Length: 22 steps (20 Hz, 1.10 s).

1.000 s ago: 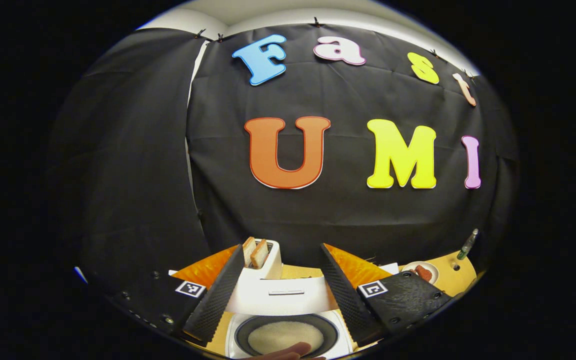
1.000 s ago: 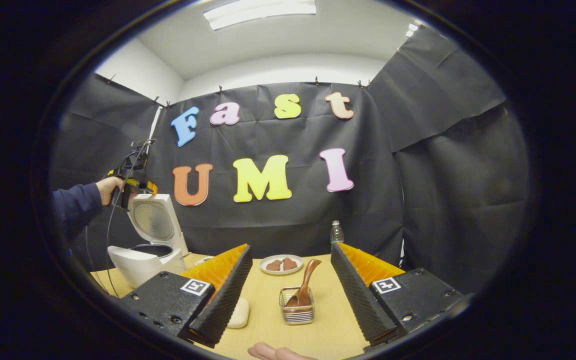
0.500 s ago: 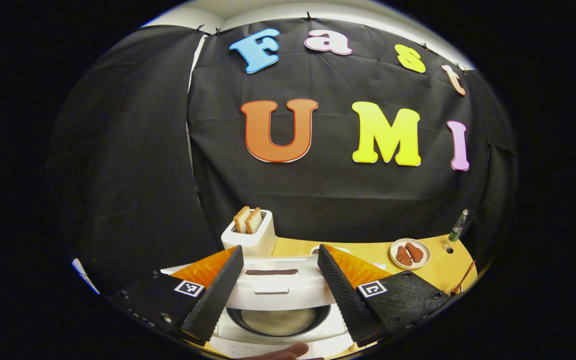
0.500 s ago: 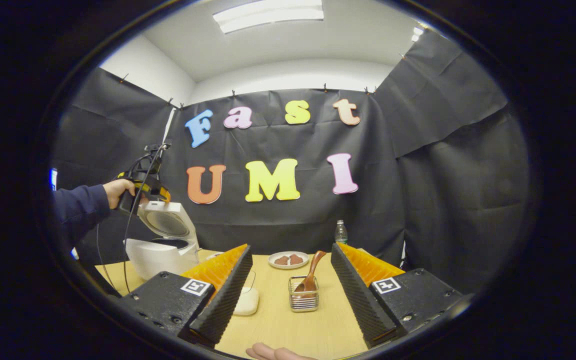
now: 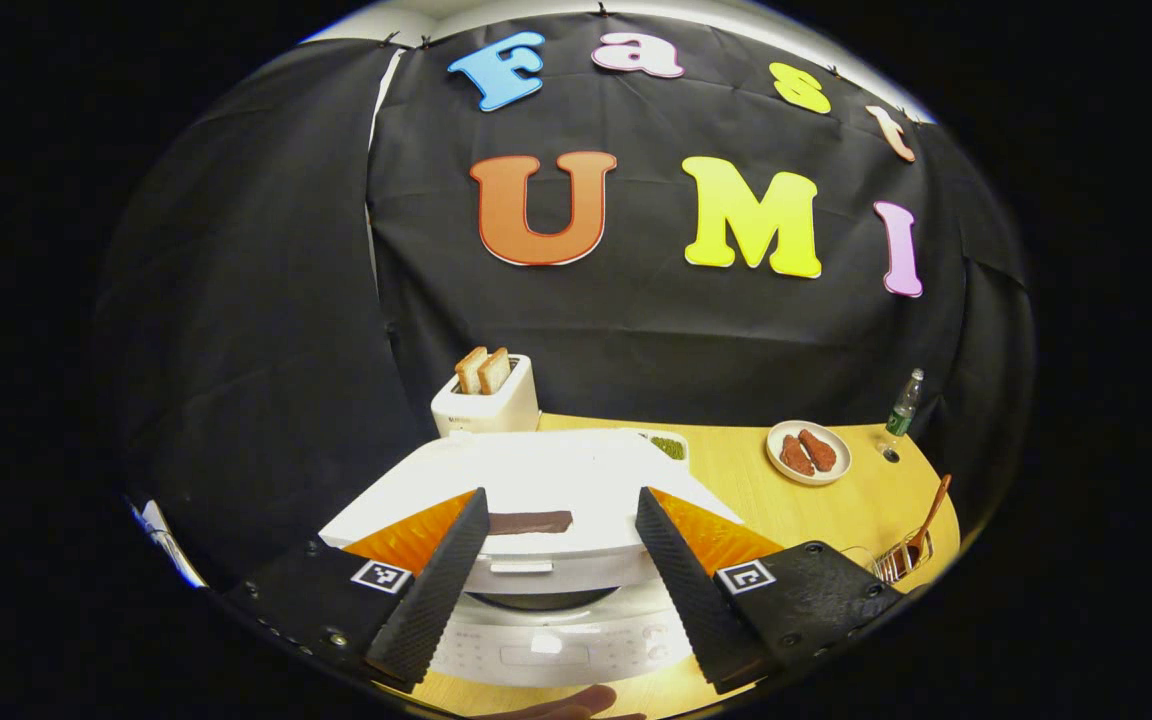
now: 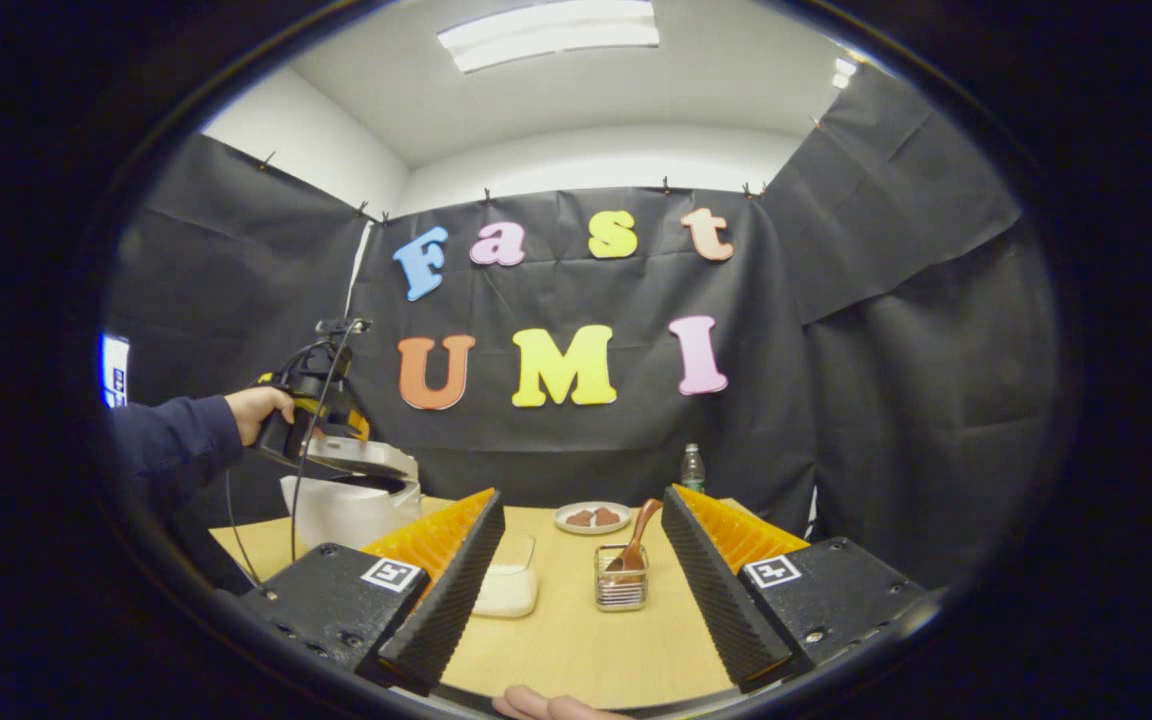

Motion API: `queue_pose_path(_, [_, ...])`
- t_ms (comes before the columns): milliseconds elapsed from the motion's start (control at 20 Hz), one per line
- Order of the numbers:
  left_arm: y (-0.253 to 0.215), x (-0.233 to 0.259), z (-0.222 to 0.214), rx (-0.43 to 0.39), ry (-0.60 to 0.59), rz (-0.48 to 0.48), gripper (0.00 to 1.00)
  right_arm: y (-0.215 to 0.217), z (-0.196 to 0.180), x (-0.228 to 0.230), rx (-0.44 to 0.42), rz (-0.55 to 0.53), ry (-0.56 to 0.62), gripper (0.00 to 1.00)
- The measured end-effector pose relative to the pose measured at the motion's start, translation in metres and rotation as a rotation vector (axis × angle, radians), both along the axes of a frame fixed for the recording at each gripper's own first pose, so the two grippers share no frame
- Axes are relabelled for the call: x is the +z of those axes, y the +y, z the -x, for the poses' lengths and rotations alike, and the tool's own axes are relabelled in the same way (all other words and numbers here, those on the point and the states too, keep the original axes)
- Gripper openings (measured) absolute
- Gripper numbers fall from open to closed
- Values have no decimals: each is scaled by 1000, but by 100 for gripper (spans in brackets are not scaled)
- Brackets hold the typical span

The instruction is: Close the left gripper, press the button to open the rice cooker; take a wooden spoon from the chopstick holder with the right hand, scoop a spoonful of rice and pour it into the rice cooker, then put the wooden spoon back into the chopstick holder.

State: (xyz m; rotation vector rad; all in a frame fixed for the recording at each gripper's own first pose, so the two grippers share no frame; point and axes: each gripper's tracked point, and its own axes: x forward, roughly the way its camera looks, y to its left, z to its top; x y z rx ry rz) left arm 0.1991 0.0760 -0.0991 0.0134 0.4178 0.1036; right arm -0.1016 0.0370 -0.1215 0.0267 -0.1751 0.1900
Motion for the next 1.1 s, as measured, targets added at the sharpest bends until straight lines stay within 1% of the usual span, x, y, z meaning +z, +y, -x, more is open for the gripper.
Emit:
queue_pose_path(50, [-1, -8, 3, -2, 18, -4, 95, -4, 0, -1, -5, -10, 13, 100])
queue_pose_path(300, [-2, -41, 14, -20, 126, 3, 96, -5, 1, 1, 6, -37, 28, 100])
queue_pose_path(450, [4, -50, 18, -11, 155, 9, 98, -5, 2, -2, 7, -35, 39, 100])
queue_pose_path(500, [5, -54, 19, -8, 162, 18, 99, -3, 3, -1, 12, -35, 39, 98])
queue_pose_path(550, [4, -58, 21, -8, 171, 22, 99, -2, 4, 0, 14, -35, 36, 98])
queue_pose_path(600, [5, -64, 21, -12, 183, 18, 99, -1, 3, 1, 14, -36, 33, 100])
queue_pose_path(900, [5, -71, 23, -20, 165, 15, 99, 1, -2, -9, 22, -53, 80, 100])
queue_pose_path(1050, [7, -70, 20, -16, 146, 15, 99, 3, -2, -9, 25, -53, 84, 100])
queue_pose_path(1100, [7, -71, 20, -15, 144, 16, 99, 2, -3, -7, 23, -53, 82, 98])
